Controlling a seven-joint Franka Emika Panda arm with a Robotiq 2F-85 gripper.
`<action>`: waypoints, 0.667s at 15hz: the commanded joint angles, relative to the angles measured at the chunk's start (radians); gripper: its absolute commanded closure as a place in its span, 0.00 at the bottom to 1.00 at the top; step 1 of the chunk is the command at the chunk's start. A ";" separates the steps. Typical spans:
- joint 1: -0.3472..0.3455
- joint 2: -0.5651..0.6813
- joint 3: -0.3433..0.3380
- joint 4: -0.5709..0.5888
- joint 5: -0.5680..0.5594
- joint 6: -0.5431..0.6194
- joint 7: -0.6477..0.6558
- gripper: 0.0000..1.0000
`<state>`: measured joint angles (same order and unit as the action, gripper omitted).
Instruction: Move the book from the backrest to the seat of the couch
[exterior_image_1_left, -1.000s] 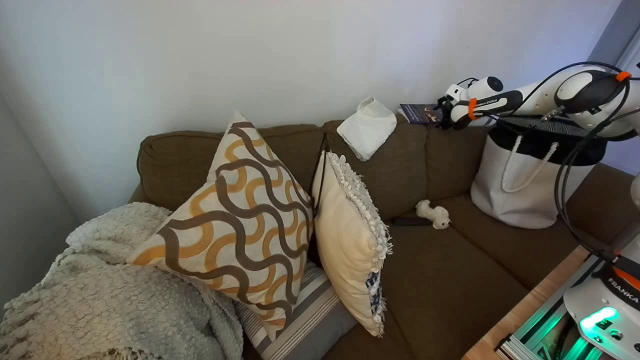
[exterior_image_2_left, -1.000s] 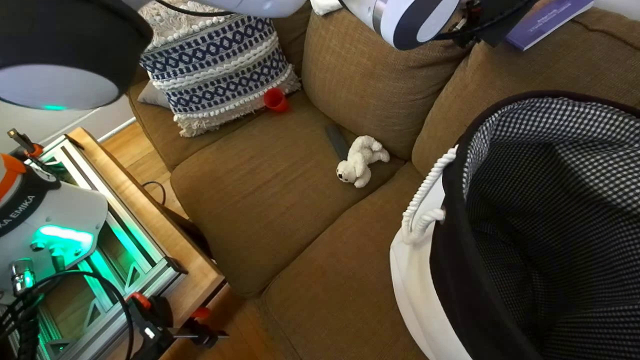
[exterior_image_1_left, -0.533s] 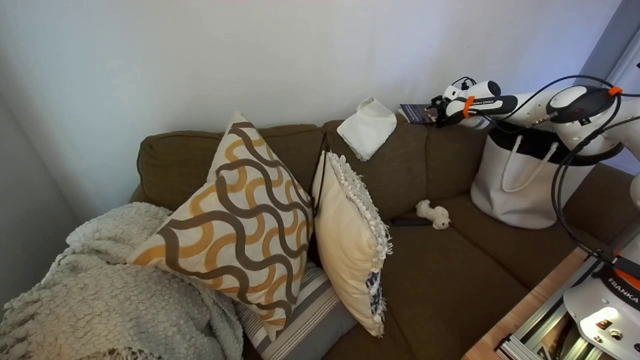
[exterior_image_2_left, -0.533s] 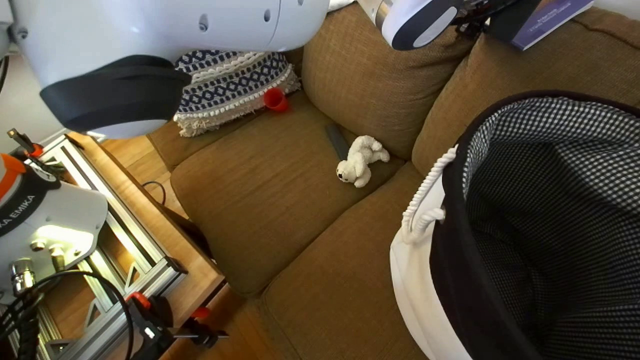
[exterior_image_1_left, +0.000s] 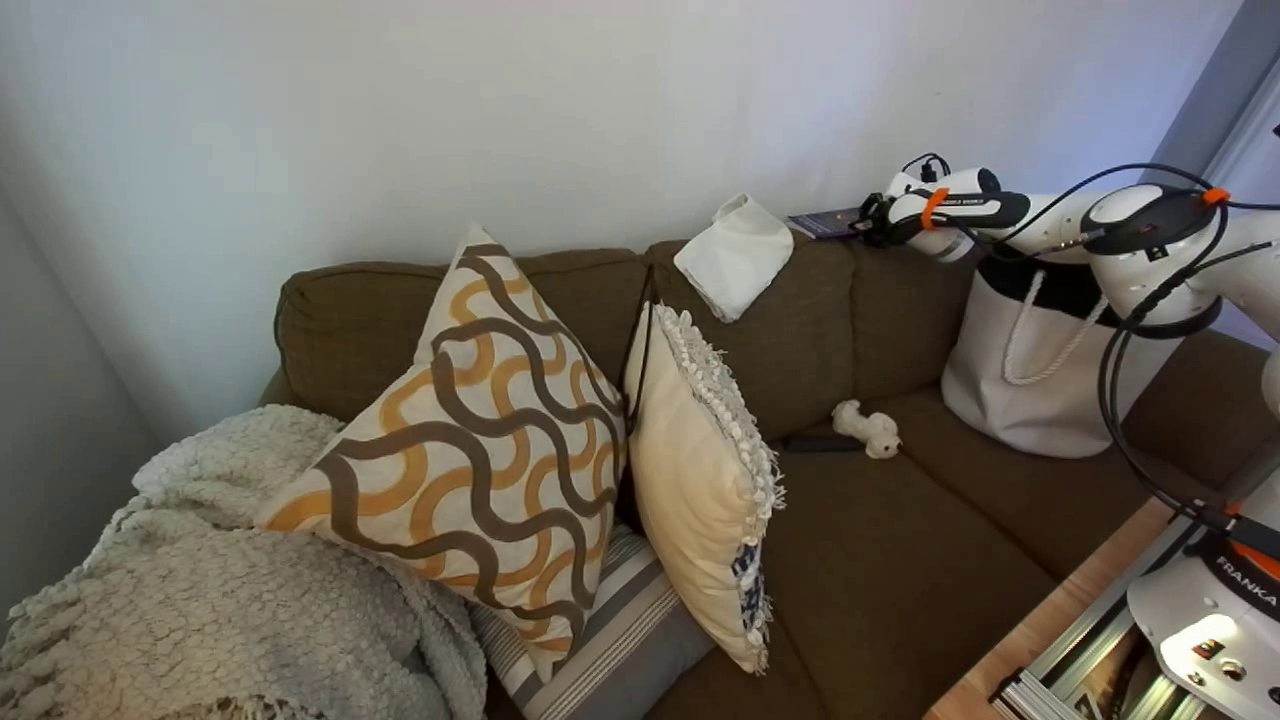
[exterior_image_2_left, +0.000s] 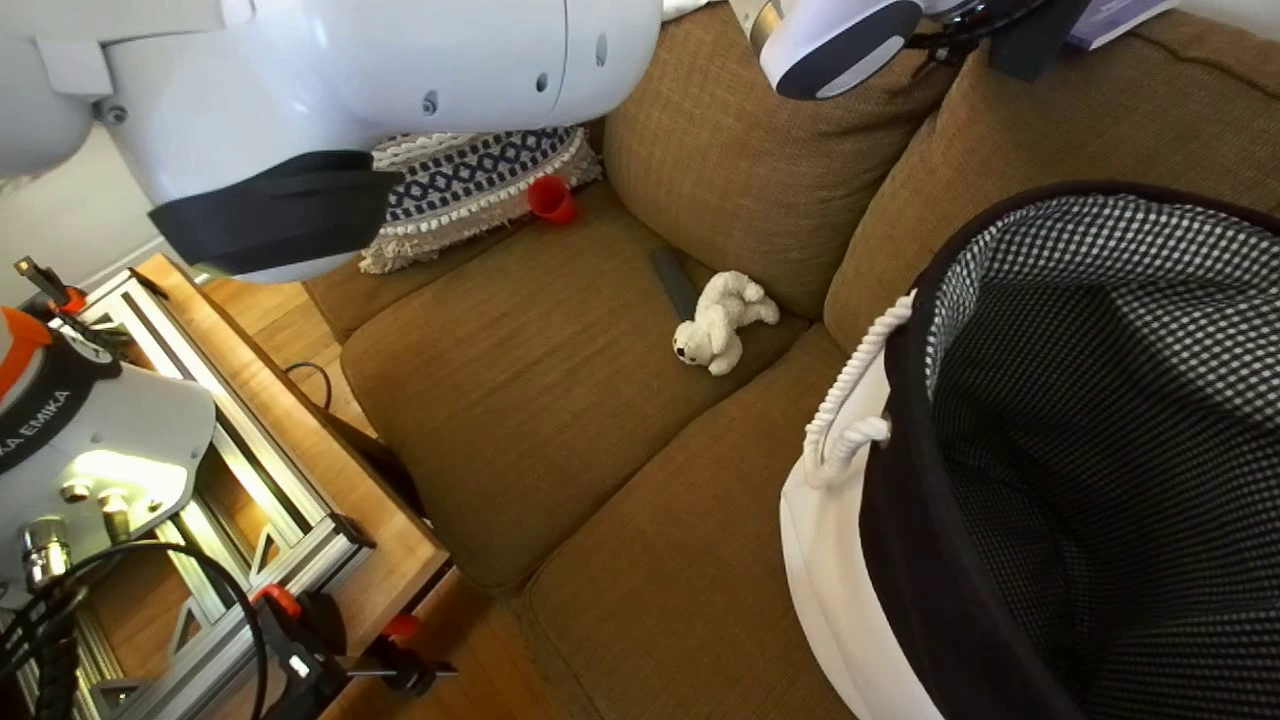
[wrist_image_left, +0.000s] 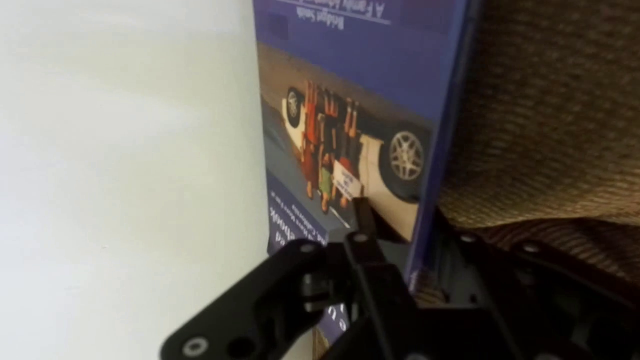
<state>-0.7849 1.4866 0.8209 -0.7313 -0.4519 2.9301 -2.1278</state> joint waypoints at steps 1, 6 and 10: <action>-0.004 0.000 0.044 -0.005 0.042 -0.022 -0.072 1.00; -0.009 -0.002 0.058 -0.008 0.034 -0.023 -0.047 0.97; -0.059 -0.075 0.047 -0.133 0.010 0.000 0.006 0.97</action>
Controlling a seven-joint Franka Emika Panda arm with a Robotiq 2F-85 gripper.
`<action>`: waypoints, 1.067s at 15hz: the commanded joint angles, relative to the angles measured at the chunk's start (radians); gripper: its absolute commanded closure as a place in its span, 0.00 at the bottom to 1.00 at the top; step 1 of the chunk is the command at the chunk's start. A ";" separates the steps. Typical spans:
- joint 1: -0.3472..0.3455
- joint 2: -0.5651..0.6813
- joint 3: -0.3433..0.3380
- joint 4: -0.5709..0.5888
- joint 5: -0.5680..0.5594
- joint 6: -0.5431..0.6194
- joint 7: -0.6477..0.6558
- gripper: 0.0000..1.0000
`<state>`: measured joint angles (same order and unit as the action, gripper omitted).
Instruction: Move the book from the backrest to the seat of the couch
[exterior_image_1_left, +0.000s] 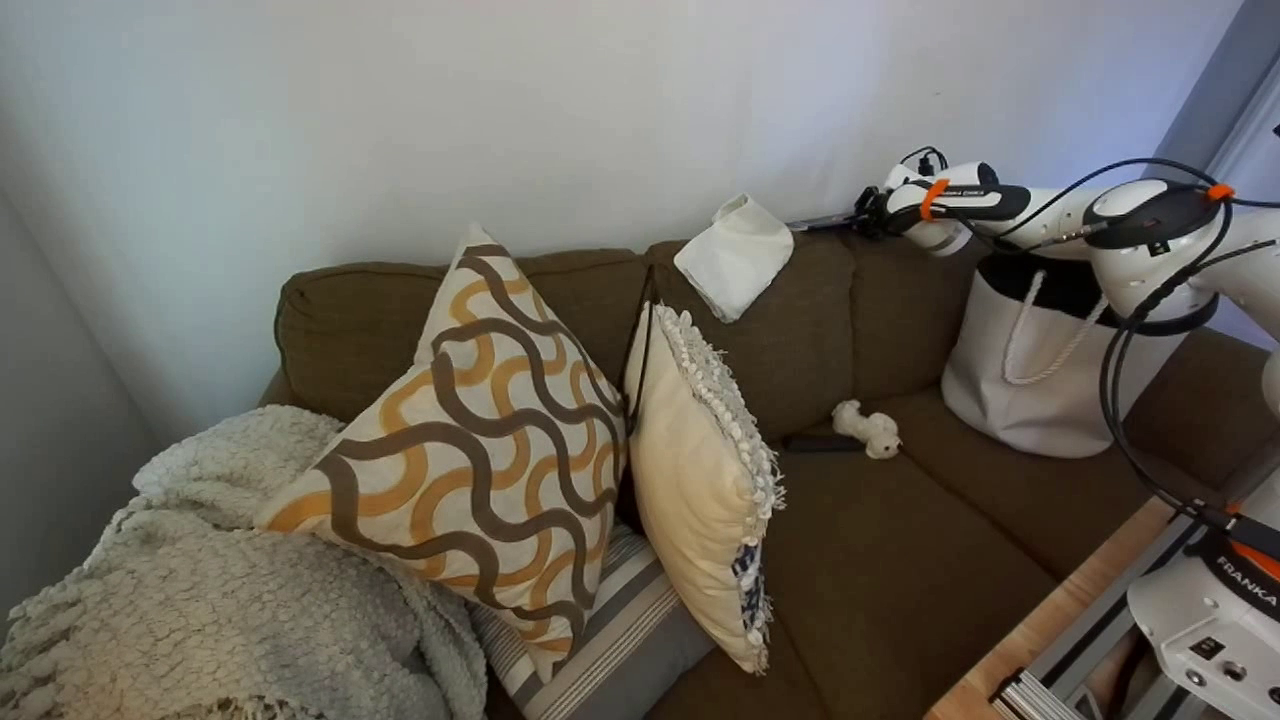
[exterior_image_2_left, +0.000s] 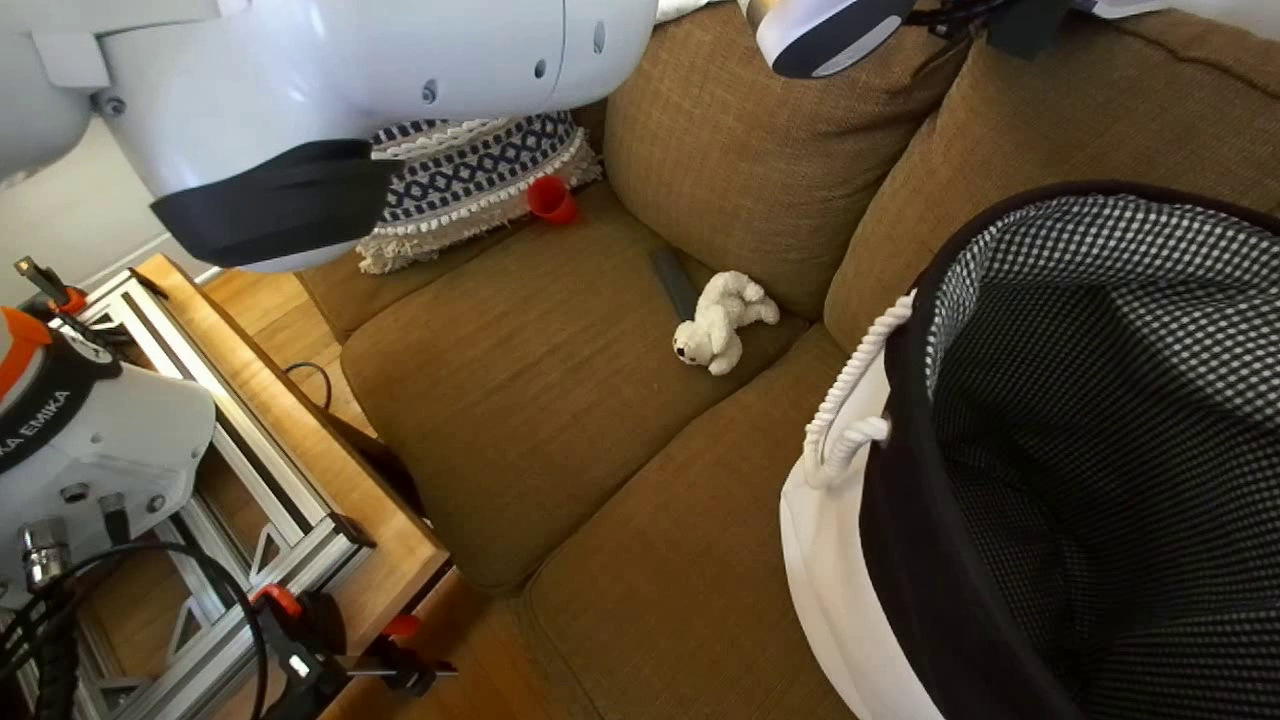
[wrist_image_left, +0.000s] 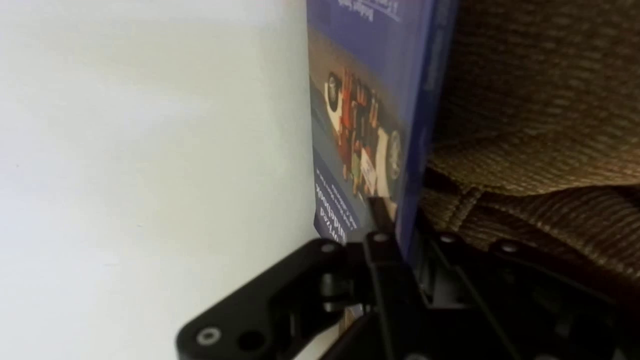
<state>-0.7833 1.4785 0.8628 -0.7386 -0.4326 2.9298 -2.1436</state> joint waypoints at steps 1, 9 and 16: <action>-0.092 -0.108 -0.004 -0.198 -0.015 -0.012 0.044 0.97; -0.212 -0.312 -0.005 -0.548 -0.031 -0.107 0.202 0.97; -0.153 -0.632 -0.296 -0.878 -0.011 0.220 0.686 0.97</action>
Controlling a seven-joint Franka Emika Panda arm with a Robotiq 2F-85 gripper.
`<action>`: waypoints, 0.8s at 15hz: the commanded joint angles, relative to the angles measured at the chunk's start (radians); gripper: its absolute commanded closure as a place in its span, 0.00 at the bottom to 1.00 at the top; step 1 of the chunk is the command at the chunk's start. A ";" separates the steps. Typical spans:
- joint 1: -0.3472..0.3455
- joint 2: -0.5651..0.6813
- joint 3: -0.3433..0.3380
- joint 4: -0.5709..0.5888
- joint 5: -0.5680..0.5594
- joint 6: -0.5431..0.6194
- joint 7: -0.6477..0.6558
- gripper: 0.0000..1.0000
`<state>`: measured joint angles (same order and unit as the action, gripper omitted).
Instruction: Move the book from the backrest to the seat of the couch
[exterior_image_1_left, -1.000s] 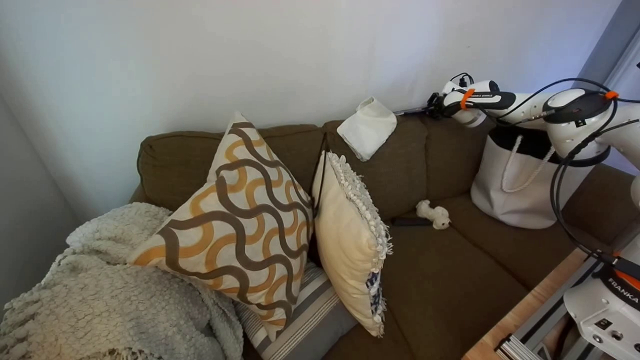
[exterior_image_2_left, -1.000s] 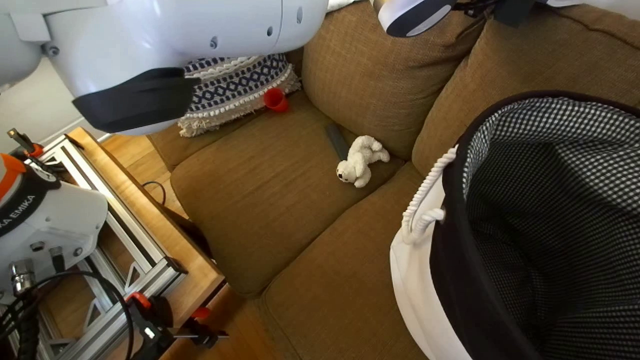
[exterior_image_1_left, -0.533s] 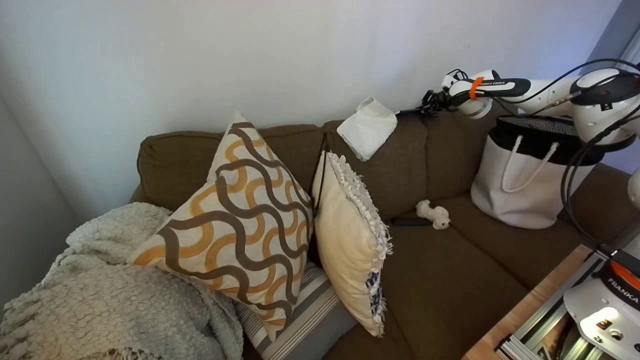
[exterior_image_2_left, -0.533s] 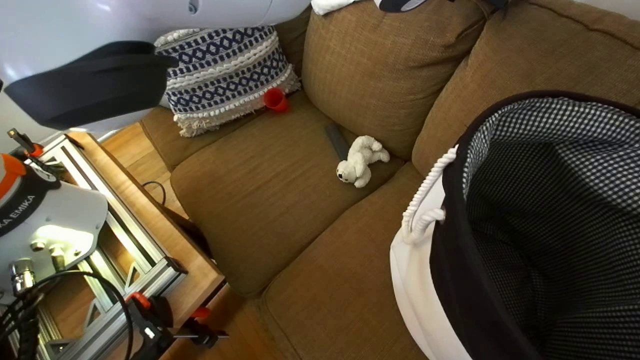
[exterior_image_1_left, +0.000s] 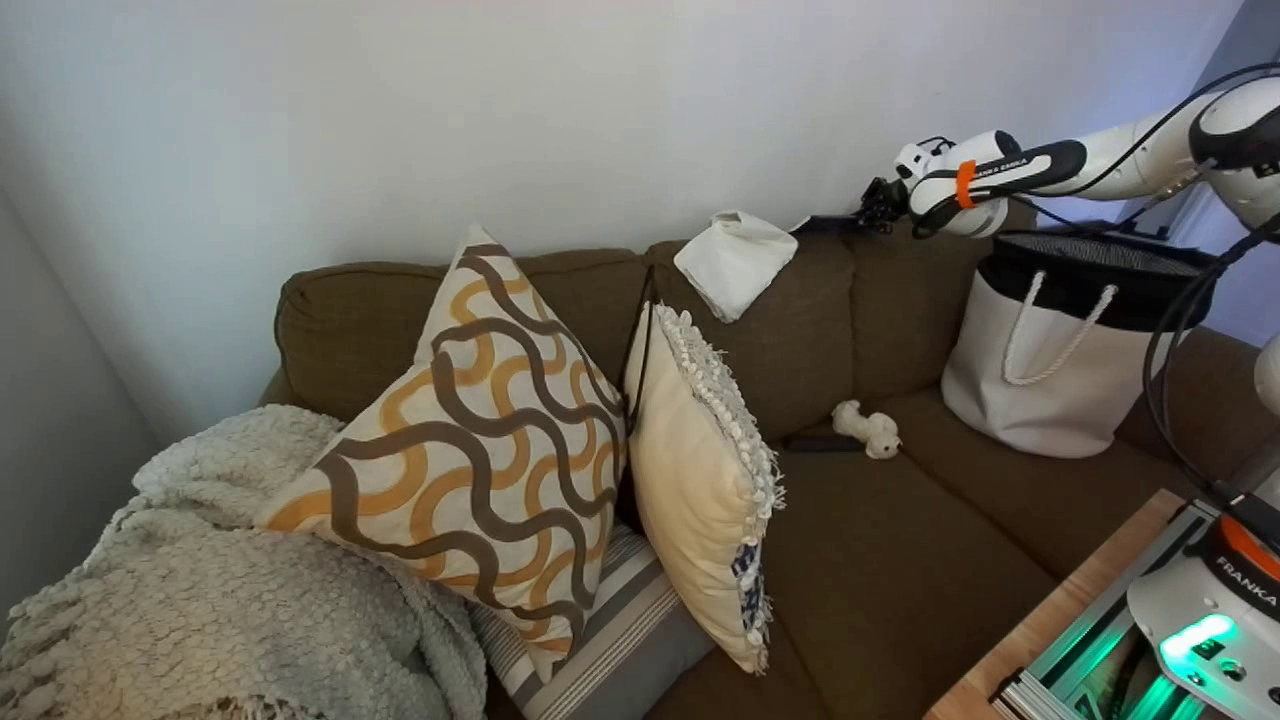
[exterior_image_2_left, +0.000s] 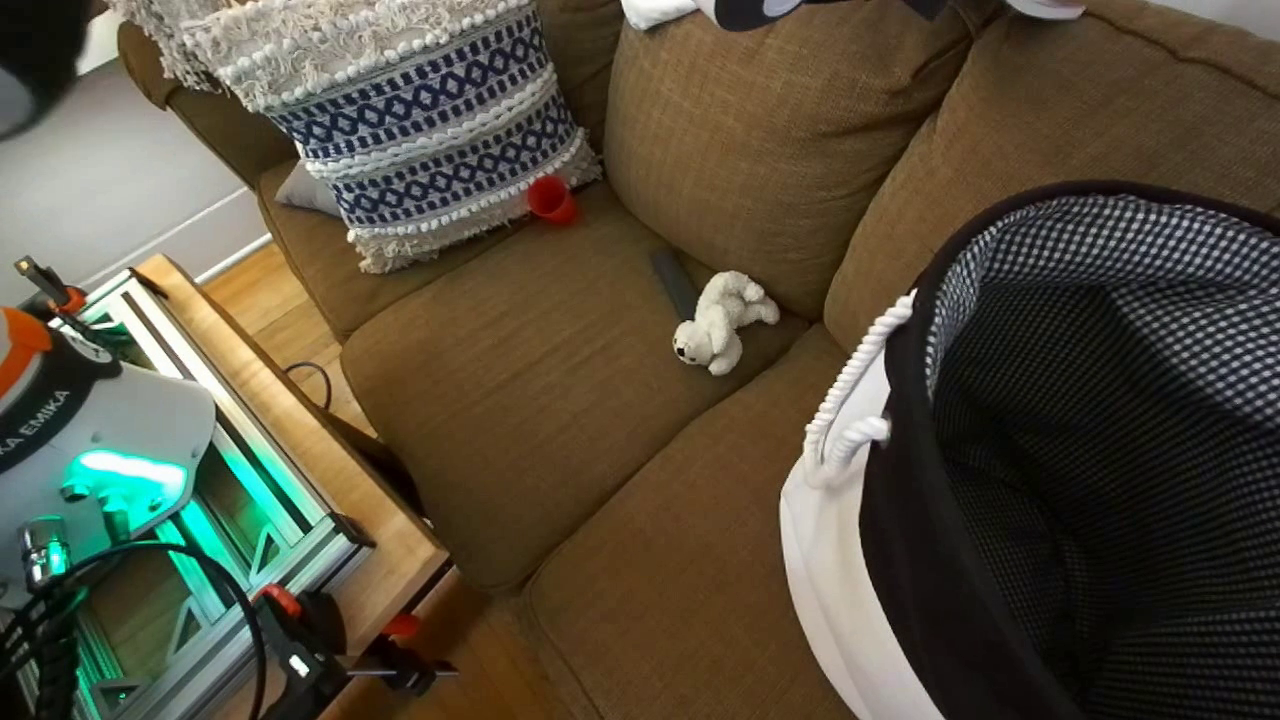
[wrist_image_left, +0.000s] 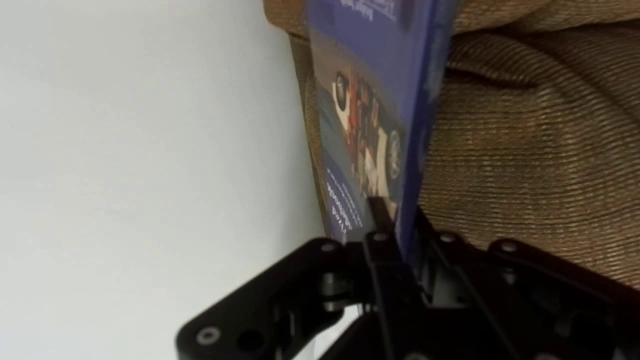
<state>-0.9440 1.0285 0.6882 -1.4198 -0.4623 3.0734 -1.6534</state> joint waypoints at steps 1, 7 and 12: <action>0.009 -0.223 -0.143 -0.251 0.021 0.107 0.249 0.97; -0.010 -0.449 -0.227 -0.563 0.051 0.344 0.398 0.97; 0.006 -0.392 -0.219 -0.499 0.036 0.334 0.375 0.89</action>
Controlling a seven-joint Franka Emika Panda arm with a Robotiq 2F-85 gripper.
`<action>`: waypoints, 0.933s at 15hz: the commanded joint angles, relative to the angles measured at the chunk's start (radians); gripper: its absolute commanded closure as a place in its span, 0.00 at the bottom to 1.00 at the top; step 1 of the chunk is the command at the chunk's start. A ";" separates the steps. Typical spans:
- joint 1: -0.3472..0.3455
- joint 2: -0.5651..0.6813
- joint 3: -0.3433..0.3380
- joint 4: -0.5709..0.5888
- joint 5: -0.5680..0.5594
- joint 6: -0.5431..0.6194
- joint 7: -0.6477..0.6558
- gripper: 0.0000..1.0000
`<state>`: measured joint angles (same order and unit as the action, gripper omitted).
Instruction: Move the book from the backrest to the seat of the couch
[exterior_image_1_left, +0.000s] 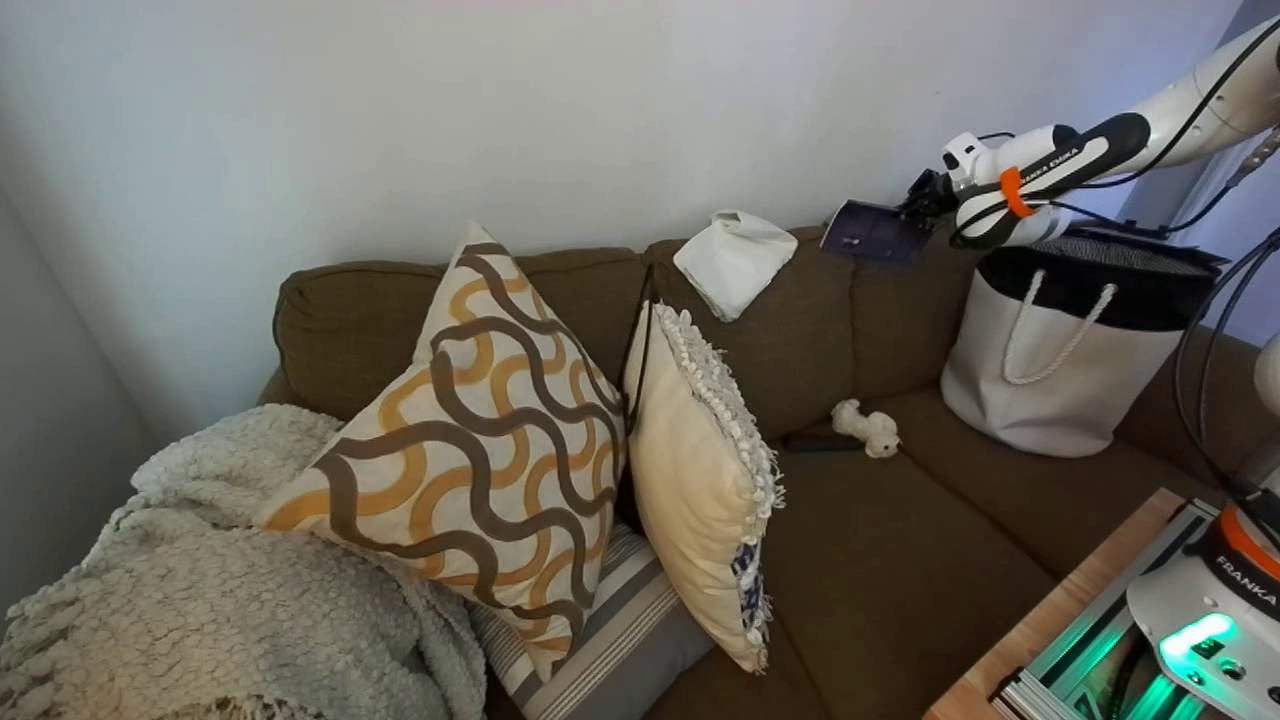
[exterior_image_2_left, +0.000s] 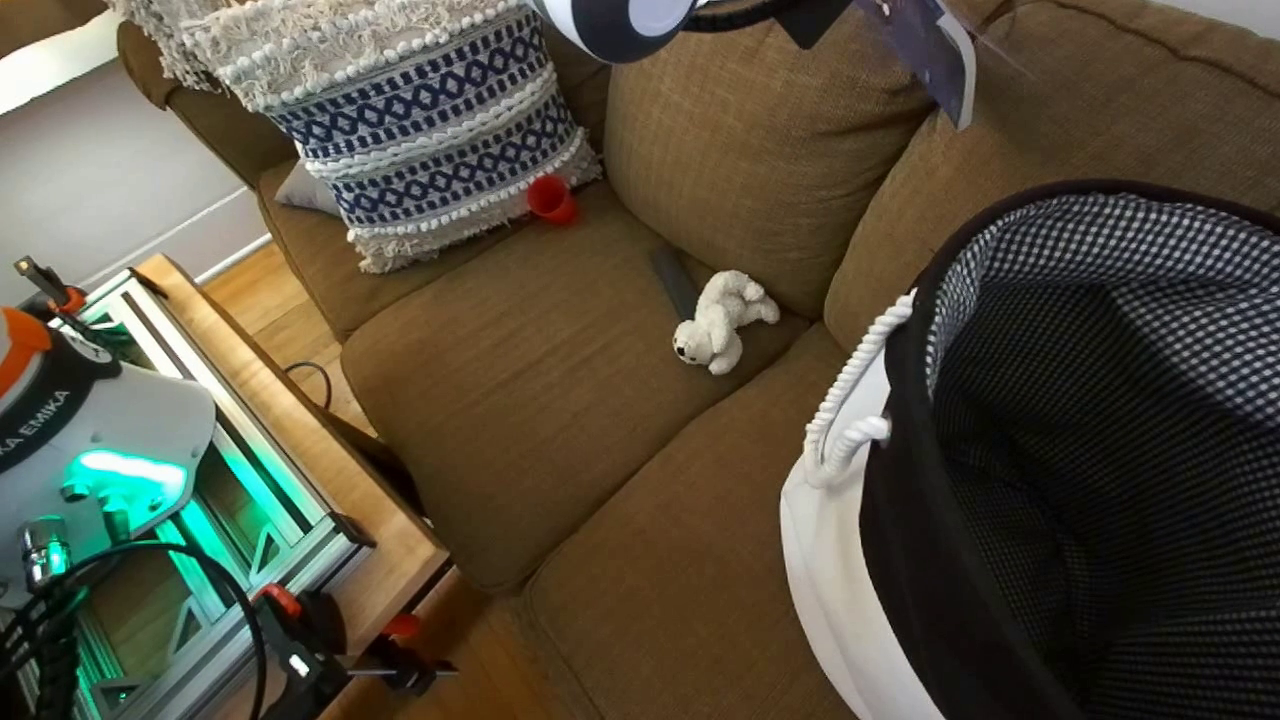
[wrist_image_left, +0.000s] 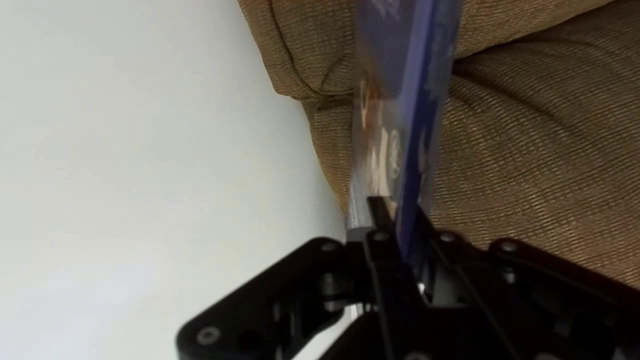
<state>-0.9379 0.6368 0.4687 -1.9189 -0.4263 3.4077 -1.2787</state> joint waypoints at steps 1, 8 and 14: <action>0.002 0.006 0.000 0.005 0.000 0.000 0.000 0.89; 0.003 0.013 0.000 0.009 0.000 0.000 0.000 0.97; -0.163 -0.088 0.173 -0.274 -0.120 -0.049 0.005 0.97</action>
<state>-0.9514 0.6291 0.5087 -2.0013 -0.4656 3.3909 -1.2843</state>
